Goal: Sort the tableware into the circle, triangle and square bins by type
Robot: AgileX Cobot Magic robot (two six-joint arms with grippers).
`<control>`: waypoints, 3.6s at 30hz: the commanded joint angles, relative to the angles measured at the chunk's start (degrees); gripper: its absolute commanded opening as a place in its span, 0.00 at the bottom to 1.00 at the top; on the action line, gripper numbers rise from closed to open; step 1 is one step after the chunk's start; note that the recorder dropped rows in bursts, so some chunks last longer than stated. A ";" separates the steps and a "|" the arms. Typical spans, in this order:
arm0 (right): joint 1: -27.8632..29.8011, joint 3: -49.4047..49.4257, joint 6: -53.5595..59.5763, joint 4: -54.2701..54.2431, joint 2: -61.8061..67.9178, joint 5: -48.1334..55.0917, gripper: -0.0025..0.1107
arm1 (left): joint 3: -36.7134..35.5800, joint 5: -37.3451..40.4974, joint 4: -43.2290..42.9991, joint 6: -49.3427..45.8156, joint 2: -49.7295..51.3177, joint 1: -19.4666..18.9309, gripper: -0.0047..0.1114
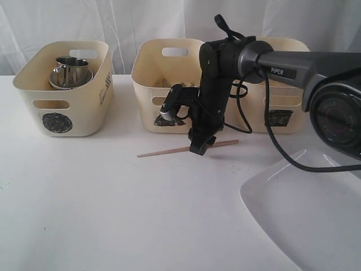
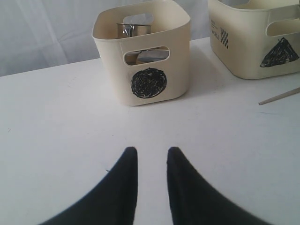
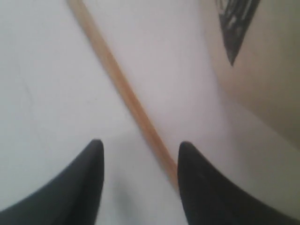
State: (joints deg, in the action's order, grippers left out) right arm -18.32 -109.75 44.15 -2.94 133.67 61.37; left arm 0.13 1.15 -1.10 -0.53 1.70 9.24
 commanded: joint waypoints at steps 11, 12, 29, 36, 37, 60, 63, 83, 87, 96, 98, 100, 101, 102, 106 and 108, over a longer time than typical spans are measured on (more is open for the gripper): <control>0.68 -1.06 0.62 -2.07 1.88 6.14 0.43 | -0.13 -0.01 0.13 0.53 -0.40 0.02 0.29; 0.68 -1.06 0.62 -2.36 1.88 7.32 0.43 | -0.13 -0.01 0.13 0.53 -0.40 0.02 0.29; 0.68 -0.95 -0.65 -2.91 -3.51 8.59 0.43 | -0.13 -0.01 0.13 0.53 -0.40 0.02 0.29; 4.22 -0.95 -0.88 2.94 -4.82 6.72 0.43 | -0.13 -0.01 0.13 0.53 -0.40 0.02 0.29; 5.22 -0.95 -0.88 2.94 -4.82 5.53 0.43 | -0.13 -0.01 0.13 0.53 -0.40 0.02 0.29; 7.45 -0.95 -0.20 -3.46 -2.19 5.33 0.43 | -0.13 -0.01 0.13 0.53 -0.40 0.02 0.29; 7.42 -0.95 -0.20 -3.46 -2.18 4.89 0.43 | -0.13 -0.01 0.13 0.53 -0.40 0.02 0.29; 4.11 -0.85 -0.52 -3.08 -0.32 4.79 0.43 | -0.13 -0.01 0.13 0.53 -0.40 0.02 0.29; 4.11 -0.85 -0.60 -2.82 -0.09 4.25 0.43 | -0.13 -0.01 0.13 0.53 -0.40 0.02 0.29; 4.11 -0.85 -1.48 -1.93 -0.14 8.22 0.43 | -0.13 -0.01 0.13 0.53 -0.40 0.02 0.29; 4.11 -0.85 -1.74 -1.93 -0.65 8.37 0.43 | -0.13 -0.01 0.13 0.53 -0.40 0.02 0.29; 4.11 -0.85 -1.90 -2.41 -1.44 8.59 0.43 | -0.13 -0.01 0.13 0.53 -0.40 0.02 0.29; 4.11 -0.85 -1.99 -2.54 -1.85 8.59 0.43 | -0.13 -0.01 0.13 0.53 -0.40 0.02 0.29; 4.11 -0.85 -1.99 -2.54 -2.17 8.59 0.43 | -0.13 -0.01 0.13 0.53 -0.40 0.02 0.29; 4.11 -0.73 -2.77 -2.54 -3.76 8.59 0.43 | -0.13 -0.01 0.13 0.53 -0.40 0.02 0.29; 4.11 0.23 -2.77 -2.54 -4.90 8.59 0.43 | -0.13 -0.01 0.13 0.53 -0.40 0.02 0.29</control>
State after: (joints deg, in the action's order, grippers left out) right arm -14.27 -110.63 41.65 -6.02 130.69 69.23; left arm 0.13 1.15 -1.10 -0.53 1.70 9.24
